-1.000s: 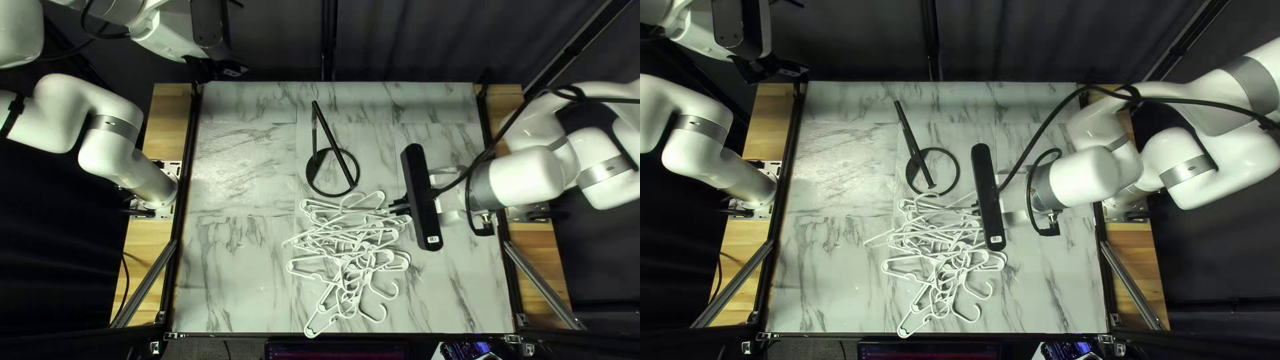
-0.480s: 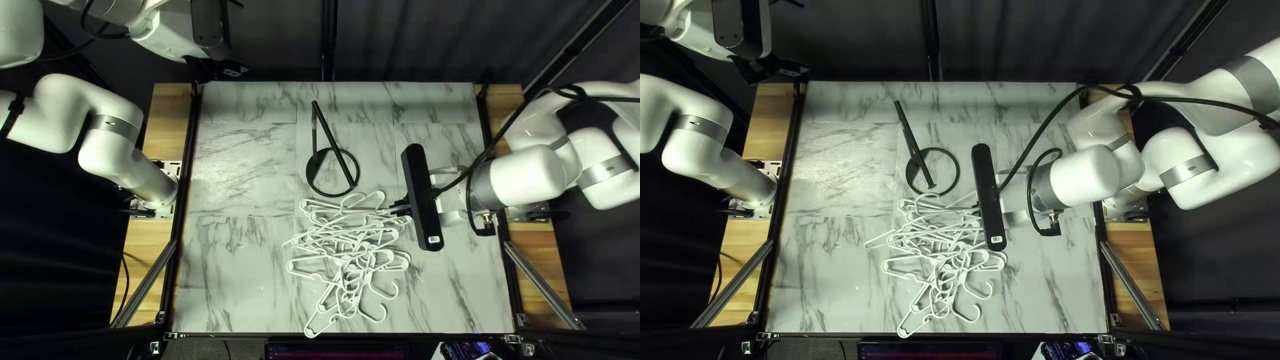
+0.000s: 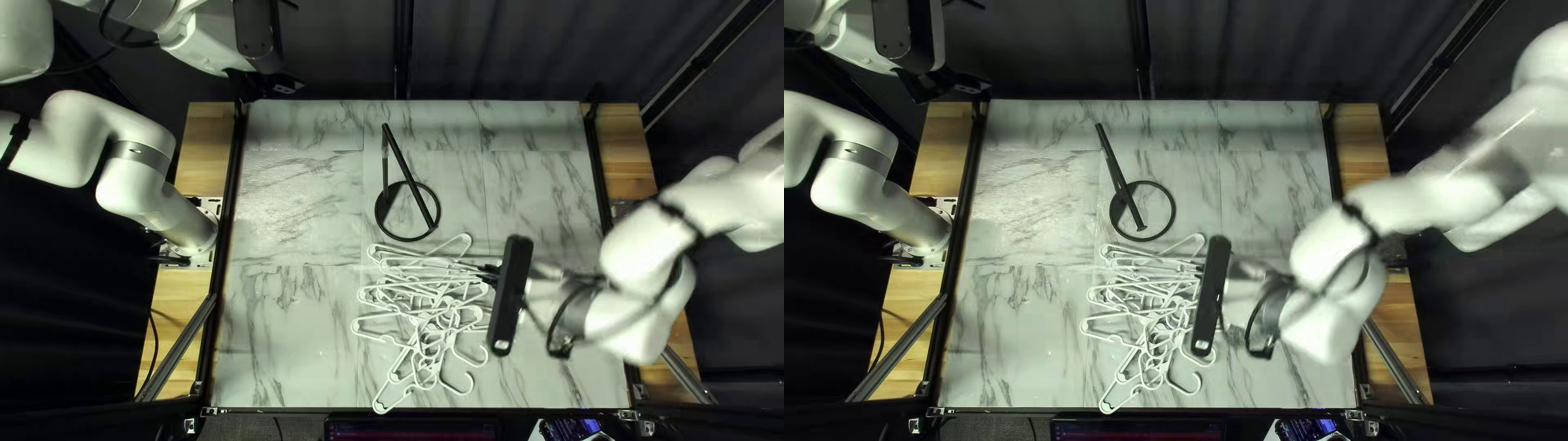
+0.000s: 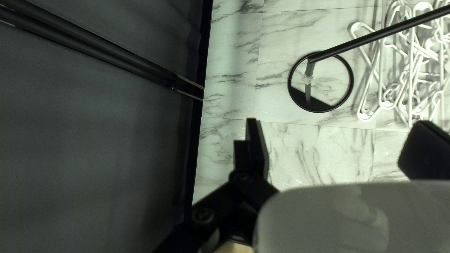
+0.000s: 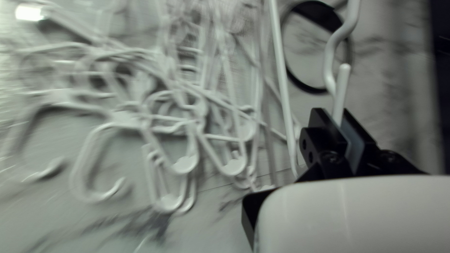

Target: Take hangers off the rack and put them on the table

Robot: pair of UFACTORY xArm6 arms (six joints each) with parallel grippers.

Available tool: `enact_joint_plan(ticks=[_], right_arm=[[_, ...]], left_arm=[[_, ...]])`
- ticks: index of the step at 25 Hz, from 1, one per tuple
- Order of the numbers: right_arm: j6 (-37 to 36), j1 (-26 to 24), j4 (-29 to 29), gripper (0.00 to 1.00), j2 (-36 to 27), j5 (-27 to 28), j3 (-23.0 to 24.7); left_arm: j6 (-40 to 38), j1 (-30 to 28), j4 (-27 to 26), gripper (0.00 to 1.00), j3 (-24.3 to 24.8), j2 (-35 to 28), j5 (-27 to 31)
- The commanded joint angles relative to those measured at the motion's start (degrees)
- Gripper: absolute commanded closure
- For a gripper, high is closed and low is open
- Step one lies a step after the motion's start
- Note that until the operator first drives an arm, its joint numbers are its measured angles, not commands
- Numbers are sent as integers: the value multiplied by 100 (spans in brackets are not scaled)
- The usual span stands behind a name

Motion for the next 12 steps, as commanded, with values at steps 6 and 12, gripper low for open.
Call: enact_joint_plan(ticks=[6, 12], right_arm=[[90, 240, -38, 100, 450, 742, -292], [90, 240, -38, 100, 450, 742, -292]], left_arm=[[0, 0, 0, 0, 0, 0, 0], [0, 0, 0, 0, 0, 0, 0]])
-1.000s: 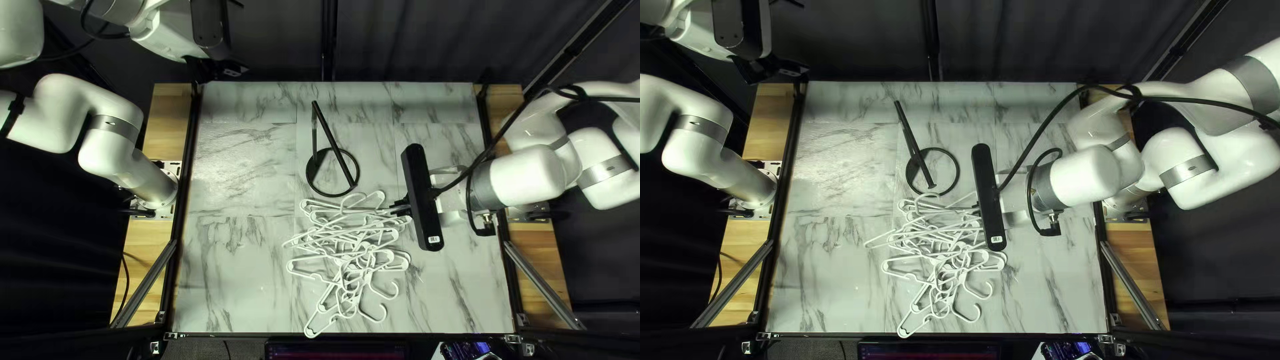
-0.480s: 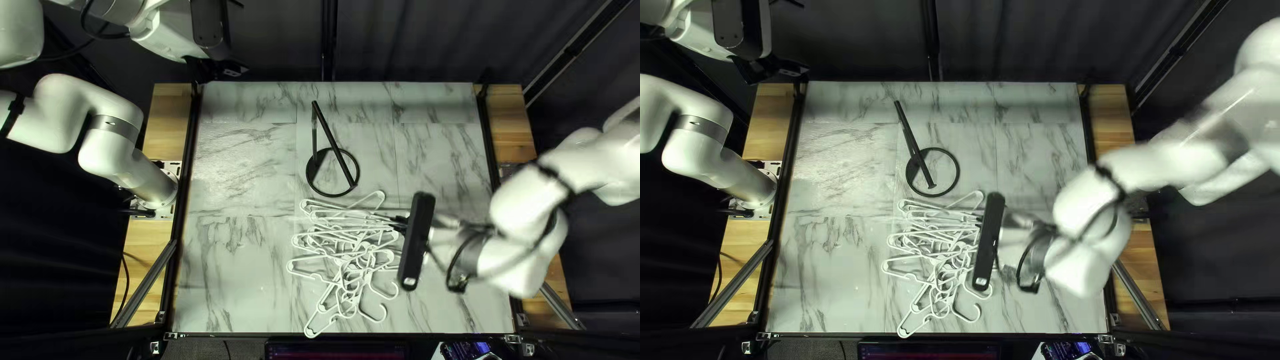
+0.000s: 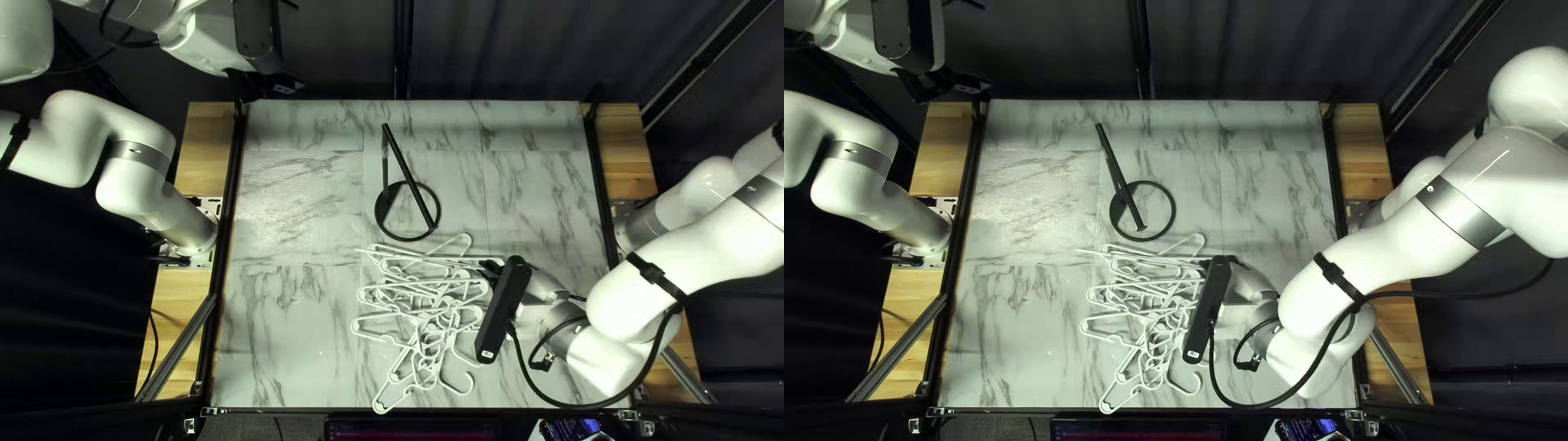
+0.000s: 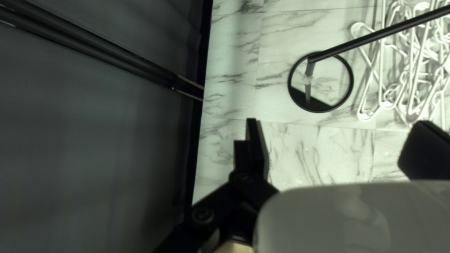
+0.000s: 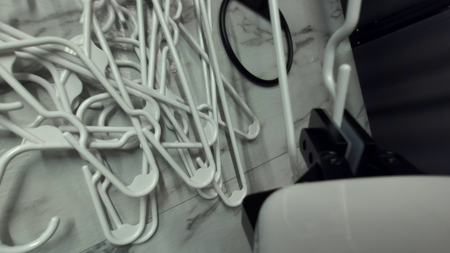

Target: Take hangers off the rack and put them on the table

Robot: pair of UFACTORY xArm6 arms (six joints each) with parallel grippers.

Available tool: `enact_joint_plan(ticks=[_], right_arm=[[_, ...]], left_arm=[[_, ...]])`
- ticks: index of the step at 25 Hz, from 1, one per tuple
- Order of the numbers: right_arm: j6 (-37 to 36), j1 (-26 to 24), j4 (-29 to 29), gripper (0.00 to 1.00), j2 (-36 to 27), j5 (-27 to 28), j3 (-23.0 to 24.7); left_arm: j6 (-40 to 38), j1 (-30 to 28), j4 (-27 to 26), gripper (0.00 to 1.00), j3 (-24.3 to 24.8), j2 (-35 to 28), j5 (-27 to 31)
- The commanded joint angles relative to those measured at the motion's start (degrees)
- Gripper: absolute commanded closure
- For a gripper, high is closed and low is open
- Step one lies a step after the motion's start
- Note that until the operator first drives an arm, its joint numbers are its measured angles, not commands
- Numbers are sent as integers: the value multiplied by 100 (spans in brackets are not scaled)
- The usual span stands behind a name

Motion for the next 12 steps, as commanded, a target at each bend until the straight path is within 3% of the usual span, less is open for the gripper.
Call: enact_joint_plan(ticks=[1, 3, 6, 8, 12], right_arm=[[0, 0, 0, 100, 0, 1, 0], [-94, 26, 28, 100, 87, -11, -90], [-480, 153, 201, 98, 779, 207, -735], [-651, 308, 259, 94, 1305, 610, -1165], [-805, 519, 529, 97, 2301, 1464, -1967]], left_arm=[[0, 0, 0, 0, 0, 0, 0], [0, 0, 0, 0, 0, 0, 0], [0, 0, 0, 0, 0, 0, 0], [0, 0, 0, 0, 0, 0, 0], [0, 0, 0, 0, 0, 0, 0]])
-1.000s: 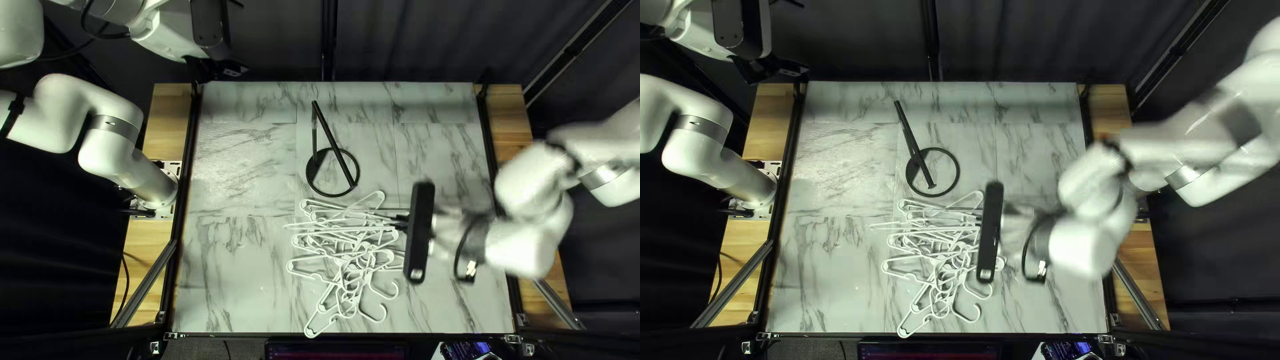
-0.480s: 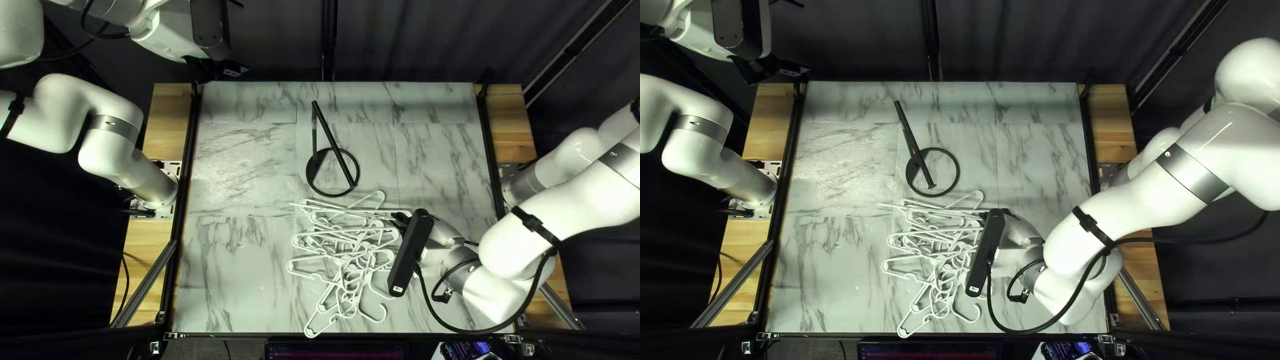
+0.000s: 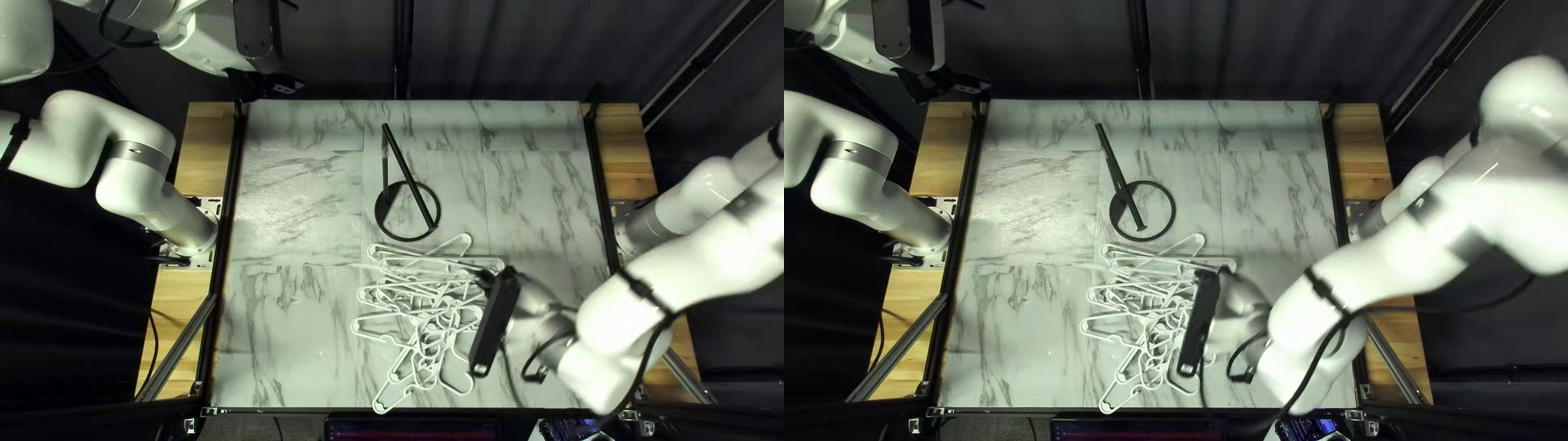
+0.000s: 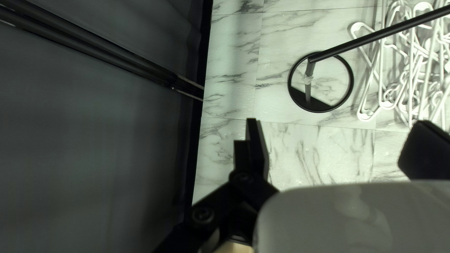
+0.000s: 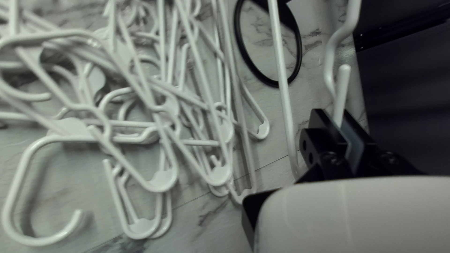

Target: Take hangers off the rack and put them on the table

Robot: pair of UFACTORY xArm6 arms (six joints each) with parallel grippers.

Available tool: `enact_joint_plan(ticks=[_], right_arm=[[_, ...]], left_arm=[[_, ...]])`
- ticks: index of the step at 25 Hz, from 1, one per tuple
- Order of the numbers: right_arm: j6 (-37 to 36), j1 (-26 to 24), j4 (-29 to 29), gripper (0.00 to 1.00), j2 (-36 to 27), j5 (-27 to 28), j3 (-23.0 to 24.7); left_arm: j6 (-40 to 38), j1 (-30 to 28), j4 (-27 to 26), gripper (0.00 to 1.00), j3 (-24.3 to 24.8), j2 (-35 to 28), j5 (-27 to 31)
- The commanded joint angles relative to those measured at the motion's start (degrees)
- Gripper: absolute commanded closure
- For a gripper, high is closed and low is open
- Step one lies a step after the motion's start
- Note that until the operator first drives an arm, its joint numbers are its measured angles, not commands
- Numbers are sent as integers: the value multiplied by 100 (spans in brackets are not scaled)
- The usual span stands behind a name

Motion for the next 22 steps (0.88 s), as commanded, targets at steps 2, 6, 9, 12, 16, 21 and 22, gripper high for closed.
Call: enact_joint_plan(ticks=[2, 6, 9, 12, 16, 21, 22], right_arm=[[-259, 253, 309, 97, 1267, 1003, -1096], [-431, 245, 296, 100, 1513, 1075, -1269], [-456, 224, 333, 100, 1508, 1135, -1269], [-456, 224, 333, 100, 1508, 1135, -1269], [-408, 212, 206, 94, 1329, 906, -1001], [-346, 318, -331, 94, 1079, 642, -472], [-370, 359, -480, 95, 1115, 694, -404]], left_arm=[[0, 0, 0, 0, 0, 0, 0], [0, 0, 0, 0, 0, 0, 0], [0, 0, 0, 0, 0, 0, 0], [0, 0, 0, 0, 0, 0, 0], [0, 0, 0, 0, 0, 0, 0], [0, 0, 0, 0, 0, 0, 0], [0, 0, 0, 0, 0, 0, 0]])
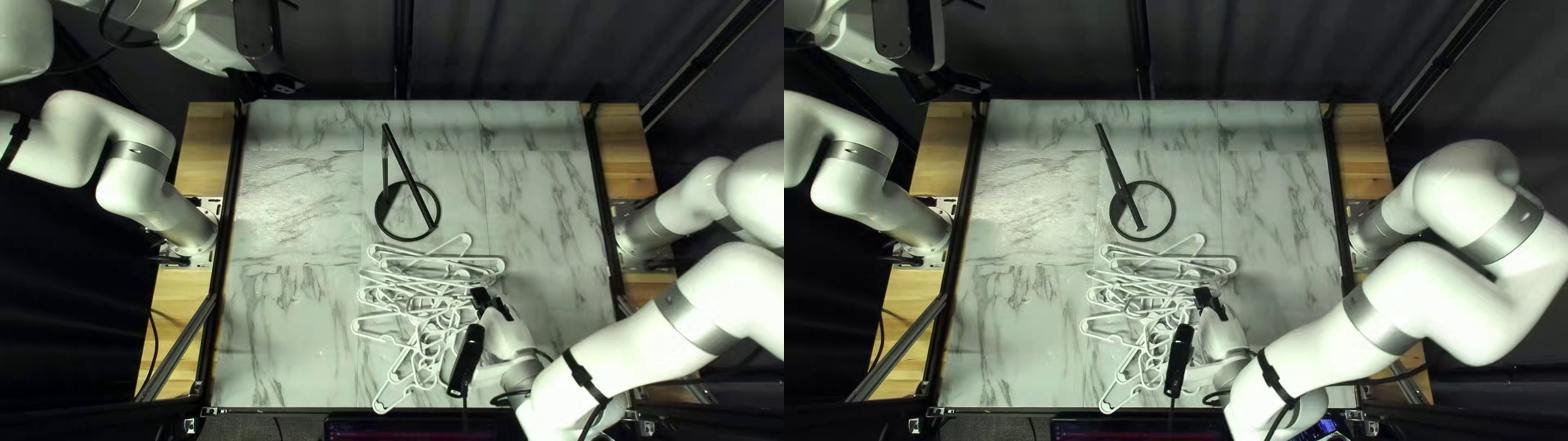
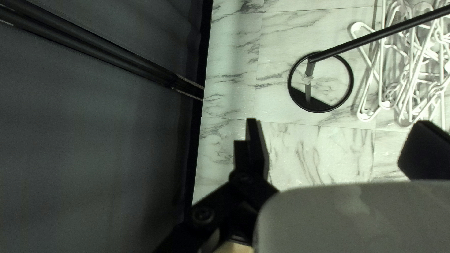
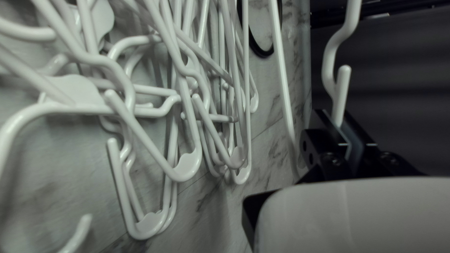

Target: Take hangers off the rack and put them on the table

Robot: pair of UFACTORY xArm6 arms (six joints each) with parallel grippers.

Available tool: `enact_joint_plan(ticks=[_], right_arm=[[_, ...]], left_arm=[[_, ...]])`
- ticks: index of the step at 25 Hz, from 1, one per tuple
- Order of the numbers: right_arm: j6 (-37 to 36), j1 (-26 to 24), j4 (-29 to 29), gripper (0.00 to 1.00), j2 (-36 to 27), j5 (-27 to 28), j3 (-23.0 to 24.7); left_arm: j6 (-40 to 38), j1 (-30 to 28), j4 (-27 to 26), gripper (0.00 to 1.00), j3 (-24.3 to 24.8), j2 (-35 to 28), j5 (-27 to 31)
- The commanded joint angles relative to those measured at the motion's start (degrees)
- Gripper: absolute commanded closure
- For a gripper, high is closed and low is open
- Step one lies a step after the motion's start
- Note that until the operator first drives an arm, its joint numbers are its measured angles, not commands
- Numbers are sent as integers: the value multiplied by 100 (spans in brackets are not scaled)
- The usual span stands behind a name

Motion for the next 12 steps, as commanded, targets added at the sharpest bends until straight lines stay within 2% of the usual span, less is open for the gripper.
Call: enact_joint_plan(ticks=[1, 6, 12], right_arm=[[-18, 128, -500, 94, -1, 14, 282], [-75, 224, -600, 96, 226, 267, 357], [-130, 280, -738, 96, 284, 240, 457]], left_arm=[[0, 0, 0, 0, 0, 0, 0], [0, 0, 0, 0, 0, 0, 0], [0, 0, 0, 0, 0, 0, 0]])
